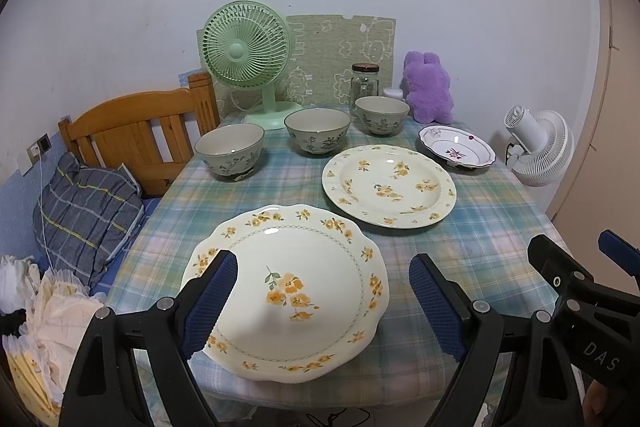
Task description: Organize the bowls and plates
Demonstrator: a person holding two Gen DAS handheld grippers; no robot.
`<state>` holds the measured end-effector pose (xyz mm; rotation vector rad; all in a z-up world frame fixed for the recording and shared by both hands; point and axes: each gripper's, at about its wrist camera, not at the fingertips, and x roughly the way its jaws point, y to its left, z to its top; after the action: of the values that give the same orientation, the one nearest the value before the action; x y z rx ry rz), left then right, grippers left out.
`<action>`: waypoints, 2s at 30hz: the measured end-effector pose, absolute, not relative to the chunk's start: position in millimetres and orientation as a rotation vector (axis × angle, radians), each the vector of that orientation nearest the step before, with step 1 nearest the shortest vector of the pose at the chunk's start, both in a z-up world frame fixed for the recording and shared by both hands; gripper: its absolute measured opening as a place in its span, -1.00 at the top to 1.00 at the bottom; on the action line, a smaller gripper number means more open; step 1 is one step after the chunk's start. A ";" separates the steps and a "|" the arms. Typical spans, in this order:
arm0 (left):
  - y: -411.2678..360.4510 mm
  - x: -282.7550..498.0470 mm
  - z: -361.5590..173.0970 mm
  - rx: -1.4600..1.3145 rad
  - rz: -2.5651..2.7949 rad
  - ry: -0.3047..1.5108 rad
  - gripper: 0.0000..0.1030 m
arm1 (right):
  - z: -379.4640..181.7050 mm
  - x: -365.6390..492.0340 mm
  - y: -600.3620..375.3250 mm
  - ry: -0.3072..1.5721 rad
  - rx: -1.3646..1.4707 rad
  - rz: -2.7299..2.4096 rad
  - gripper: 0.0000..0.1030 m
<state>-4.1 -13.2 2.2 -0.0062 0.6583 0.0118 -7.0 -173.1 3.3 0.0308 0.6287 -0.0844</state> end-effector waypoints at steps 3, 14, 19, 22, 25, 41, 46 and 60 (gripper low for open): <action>-13.6 -4.1 2.3 -0.006 0.012 0.658 -0.72 | 3.3 -6.8 -173.4 0.629 0.030 -0.085 -0.99; -14.8 -3.8 1.9 -0.003 0.014 0.658 -0.71 | 2.6 -6.6 -174.8 0.630 0.032 -0.085 -0.99; -15.4 -3.7 1.8 -0.003 0.015 0.658 -0.71 | 2.8 -6.6 -174.7 0.630 0.033 -0.085 -0.99; -17.9 -4.5 -1.3 -0.003 0.016 0.660 -0.71 | 2.8 -6.9 -174.6 0.630 0.034 -0.085 -0.99; -17.5 -4.6 -1.1 -0.002 0.018 0.657 -0.70 | 1.0 -6.1 -176.5 0.631 0.035 -0.085 -0.99; 20.9 17.7 -2.6 0.004 0.044 0.721 -0.57 | -3.2 18.0 -142.0 0.686 0.036 -0.038 -0.91; 39.6 43.2 -11.9 0.009 0.045 0.775 -0.47 | -9.3 40.0 -120.7 0.732 0.037 -0.031 -0.86; 88.8 97.7 -59.0 0.040 0.046 0.947 -0.40 | -49.7 97.2 -57.3 0.902 0.021 -0.011 -0.78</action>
<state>97.7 88.8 -59.0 0.0404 0.9474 0.0455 97.2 -57.3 -49.7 0.0212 0.9024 -0.0115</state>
